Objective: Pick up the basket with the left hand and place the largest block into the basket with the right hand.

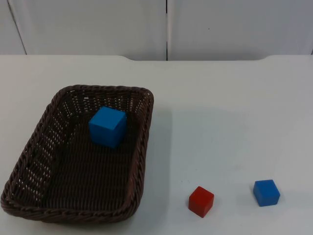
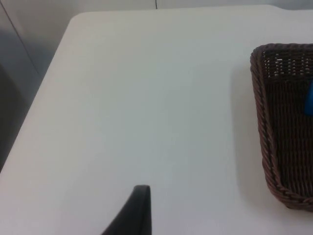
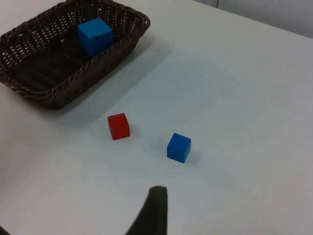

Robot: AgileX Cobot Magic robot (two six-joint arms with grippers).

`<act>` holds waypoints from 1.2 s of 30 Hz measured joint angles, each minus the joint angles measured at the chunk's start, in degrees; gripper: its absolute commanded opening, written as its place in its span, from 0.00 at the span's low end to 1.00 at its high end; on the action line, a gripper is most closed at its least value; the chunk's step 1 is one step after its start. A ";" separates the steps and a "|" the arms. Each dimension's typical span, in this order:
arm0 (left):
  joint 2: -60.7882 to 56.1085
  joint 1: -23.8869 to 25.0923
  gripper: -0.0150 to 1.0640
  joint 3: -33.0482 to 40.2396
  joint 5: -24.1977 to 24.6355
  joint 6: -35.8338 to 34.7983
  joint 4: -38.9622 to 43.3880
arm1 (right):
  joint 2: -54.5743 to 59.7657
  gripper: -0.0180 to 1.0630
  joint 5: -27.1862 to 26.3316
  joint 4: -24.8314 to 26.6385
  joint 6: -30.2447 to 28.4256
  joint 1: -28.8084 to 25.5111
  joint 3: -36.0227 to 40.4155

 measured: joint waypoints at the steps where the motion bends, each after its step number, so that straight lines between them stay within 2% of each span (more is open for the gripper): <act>1: 0.00 0.00 0.99 0.00 0.00 0.00 0.00 | 0.00 0.91 0.00 0.00 0.00 0.00 0.00; 2: 0.00 0.00 0.99 0.00 0.00 0.00 0.00 | 0.00 0.91 0.00 0.00 0.00 0.00 0.00; 3: 0.00 0.00 0.99 0.00 0.00 0.00 0.00 | 0.00 0.99 0.00 0.00 -0.09 0.00 0.00; 36: 0.00 0.00 0.99 0.00 0.00 0.33 -0.22 | 0.00 0.99 0.00 0.00 -0.09 0.00 0.00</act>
